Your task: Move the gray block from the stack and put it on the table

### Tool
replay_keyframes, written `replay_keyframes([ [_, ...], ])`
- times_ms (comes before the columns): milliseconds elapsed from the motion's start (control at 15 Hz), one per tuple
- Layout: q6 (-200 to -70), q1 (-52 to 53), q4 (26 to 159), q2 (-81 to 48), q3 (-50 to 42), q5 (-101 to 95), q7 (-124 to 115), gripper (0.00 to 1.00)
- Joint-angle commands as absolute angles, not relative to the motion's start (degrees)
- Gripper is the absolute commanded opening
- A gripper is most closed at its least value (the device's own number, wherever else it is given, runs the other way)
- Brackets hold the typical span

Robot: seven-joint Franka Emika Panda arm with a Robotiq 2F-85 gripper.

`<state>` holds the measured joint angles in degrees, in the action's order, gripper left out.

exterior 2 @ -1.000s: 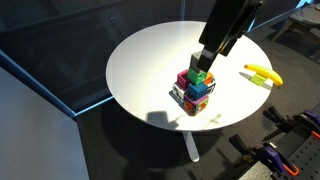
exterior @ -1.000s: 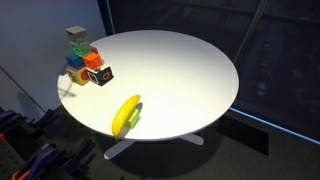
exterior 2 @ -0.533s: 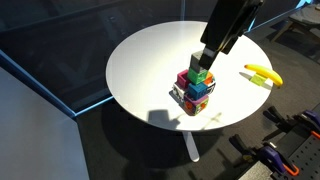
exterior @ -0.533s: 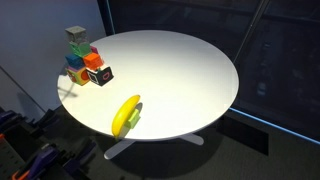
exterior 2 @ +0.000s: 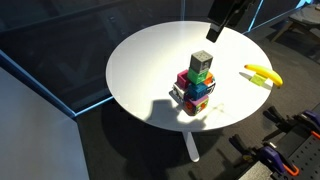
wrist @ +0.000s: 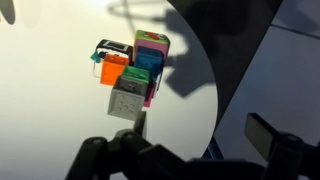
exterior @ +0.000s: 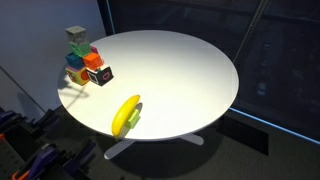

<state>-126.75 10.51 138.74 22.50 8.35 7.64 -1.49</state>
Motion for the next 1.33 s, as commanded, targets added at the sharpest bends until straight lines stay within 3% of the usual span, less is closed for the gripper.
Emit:
replay_keyframes([
  [0,-127.3,7.4,135.3,20.5,10.0,1.2,-6.6,1.0],
  [1267,-122.9,6.5,123.9,4.9,7.6,2.0,-5.7,1.0],
])
